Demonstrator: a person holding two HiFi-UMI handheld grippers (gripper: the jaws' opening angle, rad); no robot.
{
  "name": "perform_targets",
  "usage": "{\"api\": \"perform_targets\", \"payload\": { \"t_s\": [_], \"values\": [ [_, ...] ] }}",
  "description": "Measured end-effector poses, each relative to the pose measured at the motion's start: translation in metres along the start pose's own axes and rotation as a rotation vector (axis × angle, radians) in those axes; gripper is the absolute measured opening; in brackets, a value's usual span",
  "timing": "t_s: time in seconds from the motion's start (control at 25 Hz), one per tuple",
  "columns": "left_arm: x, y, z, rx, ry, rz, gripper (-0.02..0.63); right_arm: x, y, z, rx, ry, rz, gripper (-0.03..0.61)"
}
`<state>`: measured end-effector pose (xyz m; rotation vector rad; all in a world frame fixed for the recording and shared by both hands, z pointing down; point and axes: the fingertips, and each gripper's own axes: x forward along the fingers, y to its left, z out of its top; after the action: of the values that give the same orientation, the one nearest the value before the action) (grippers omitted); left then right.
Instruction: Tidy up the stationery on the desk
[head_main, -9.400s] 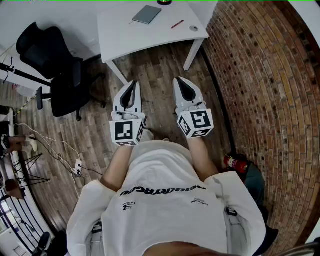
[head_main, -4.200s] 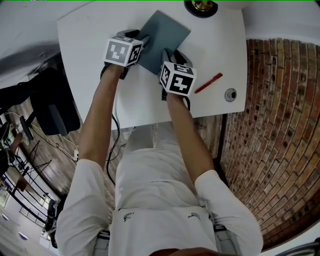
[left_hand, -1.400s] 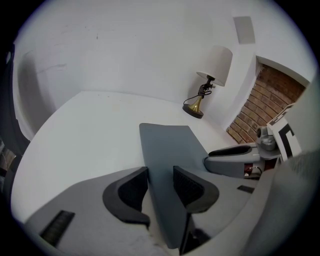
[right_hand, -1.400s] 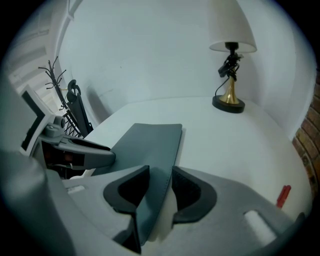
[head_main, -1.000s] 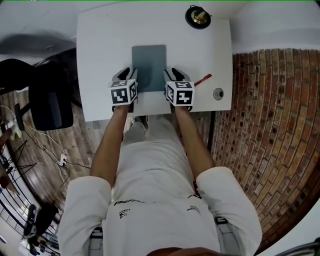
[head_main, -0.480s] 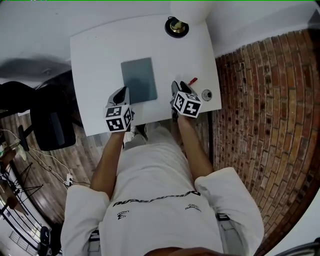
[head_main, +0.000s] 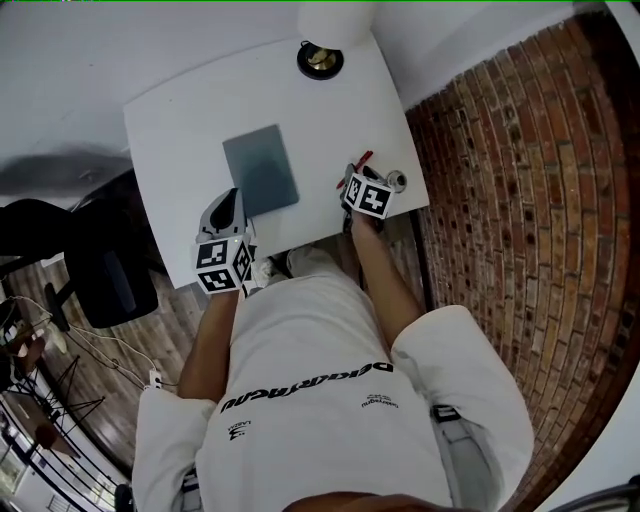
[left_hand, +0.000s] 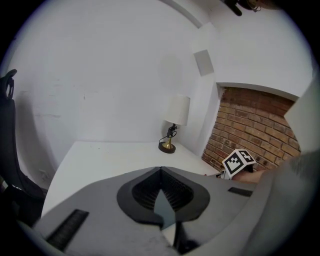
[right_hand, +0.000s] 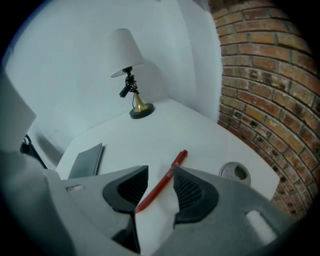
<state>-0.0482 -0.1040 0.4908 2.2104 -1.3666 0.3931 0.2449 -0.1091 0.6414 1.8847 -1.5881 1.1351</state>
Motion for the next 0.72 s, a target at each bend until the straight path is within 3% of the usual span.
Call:
{"api": "perform_targets", "payload": {
  "t_s": [0.36,0.64,0.72],
  "values": [
    [-0.011,-0.004,0.005,0.005,-0.006,0.008,-0.002,0.021,-0.016,-0.007,0.086,0.047,-0.042,0.144],
    [-0.018,0.005,0.007,-0.017,-0.018,0.021,-0.003,0.024,-0.015,-0.013,0.063,0.067,-0.071,0.107],
    [-0.020,0.005,0.007,-0.018,-0.021,0.023,-0.002,0.024,-0.013,-0.012,0.051,0.069,-0.071,0.059]
  ]
}}
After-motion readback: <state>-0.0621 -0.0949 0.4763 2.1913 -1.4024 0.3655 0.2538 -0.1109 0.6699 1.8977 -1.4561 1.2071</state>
